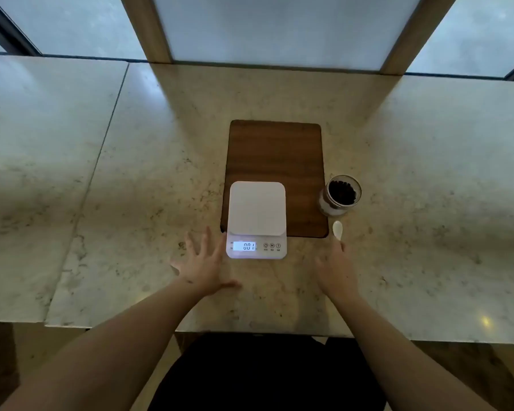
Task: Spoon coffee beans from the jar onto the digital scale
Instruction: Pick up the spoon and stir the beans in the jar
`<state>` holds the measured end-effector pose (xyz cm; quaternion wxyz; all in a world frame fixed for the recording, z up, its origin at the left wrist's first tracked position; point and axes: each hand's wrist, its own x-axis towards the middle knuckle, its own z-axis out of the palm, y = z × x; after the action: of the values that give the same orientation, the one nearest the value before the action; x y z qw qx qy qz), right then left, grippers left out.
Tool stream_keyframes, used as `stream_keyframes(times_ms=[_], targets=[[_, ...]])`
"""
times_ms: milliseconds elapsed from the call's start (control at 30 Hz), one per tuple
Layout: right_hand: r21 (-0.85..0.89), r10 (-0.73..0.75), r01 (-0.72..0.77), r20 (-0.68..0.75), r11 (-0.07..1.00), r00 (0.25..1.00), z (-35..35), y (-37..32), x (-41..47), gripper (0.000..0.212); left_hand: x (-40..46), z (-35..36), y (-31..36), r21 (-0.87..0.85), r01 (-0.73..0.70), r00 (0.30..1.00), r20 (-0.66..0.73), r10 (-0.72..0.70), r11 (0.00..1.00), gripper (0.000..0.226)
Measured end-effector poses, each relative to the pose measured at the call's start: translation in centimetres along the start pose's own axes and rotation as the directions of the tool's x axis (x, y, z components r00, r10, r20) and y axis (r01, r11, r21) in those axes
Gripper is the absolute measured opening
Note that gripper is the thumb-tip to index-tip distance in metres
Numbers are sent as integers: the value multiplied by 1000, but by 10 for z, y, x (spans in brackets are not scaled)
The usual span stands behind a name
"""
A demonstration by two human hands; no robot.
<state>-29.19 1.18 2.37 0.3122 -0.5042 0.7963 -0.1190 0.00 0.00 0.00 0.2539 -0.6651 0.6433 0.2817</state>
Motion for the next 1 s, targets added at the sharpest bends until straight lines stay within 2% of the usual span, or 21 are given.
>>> stream_keyframes(times_ms=[100, 200, 433, 733, 900, 1000], targets=[[-32, 121, -122, -55, 992, 991, -8, 4, 8, 46, 2, -1, 1, -13, -20, 1000, 5, 20, 1000, 139], [70, 268, -266, -18, 962, 963, -9, 9, 13, 26, 6, 4, -1, -18, -14, 1000, 17, 14, 1000, 140], [111, 372, -370, 8, 922, 928, -7, 21, 20, 26, 8, 2, 1, 12, -2, 998, 60, 1, 1000, 139], [-123, 359, -356, 6, 926, 933, -4, 38, 39, 23, 4, -1, 4, 9, -1, 996, 85, 1, 1000, 140], [-231, 290, -286, -20, 930, 957, -3, 39, 44, 24, 7, 0, 4, 37, 7, 996, 88, -10, 999, 141], [-283, 289, -263, 52, 922, 956, -6, 35, 41, 26, 10, 2, 3, 56, 27, 996, 86, -31, 998, 140]])
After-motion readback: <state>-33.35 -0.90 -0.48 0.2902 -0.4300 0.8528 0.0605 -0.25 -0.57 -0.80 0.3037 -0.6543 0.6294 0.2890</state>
